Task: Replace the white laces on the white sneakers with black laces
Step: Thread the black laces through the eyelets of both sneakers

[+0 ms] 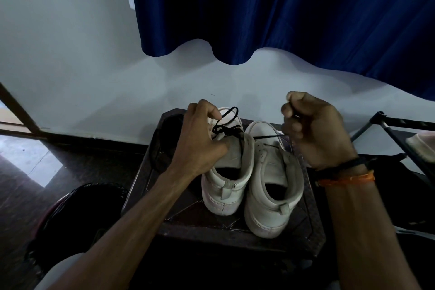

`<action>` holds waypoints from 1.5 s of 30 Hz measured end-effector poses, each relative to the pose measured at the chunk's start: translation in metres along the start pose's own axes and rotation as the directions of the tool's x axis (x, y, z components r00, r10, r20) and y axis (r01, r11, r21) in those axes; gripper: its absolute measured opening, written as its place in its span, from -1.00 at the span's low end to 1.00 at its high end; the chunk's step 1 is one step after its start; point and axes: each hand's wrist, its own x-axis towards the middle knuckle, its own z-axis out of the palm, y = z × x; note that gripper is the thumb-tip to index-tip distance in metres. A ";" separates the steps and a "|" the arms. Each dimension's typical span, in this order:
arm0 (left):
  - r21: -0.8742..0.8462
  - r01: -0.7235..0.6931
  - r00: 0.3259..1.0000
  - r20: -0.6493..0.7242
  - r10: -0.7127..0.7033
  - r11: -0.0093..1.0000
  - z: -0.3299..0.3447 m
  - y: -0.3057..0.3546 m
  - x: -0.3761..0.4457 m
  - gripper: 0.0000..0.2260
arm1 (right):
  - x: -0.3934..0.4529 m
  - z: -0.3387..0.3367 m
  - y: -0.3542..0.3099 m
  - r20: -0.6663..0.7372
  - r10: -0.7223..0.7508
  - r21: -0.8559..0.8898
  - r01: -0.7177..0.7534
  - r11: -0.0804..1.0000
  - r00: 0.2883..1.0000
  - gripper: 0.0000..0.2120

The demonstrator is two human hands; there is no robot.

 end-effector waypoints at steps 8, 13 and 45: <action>-0.069 -0.030 0.998 0.059 0.035 0.997 -0.004 -0.005 0.000 -0.67 | -0.003 0.004 0.008 0.260 0.020 -0.850 0.219 0.480 0.965 -0.93; -0.081 -0.029 0.999 0.035 0.032 0.996 -0.002 -0.011 -0.001 -0.65 | -0.006 0.006 0.006 0.270 0.030 -0.893 0.239 0.381 0.962 -0.89; -0.169 -0.015 0.998 -0.062 0.005 0.985 0.002 -0.014 -0.005 -0.68 | -0.002 -0.030 -0.011 -0.057 -0.267 -0.984 -0.009 0.178 0.962 -0.89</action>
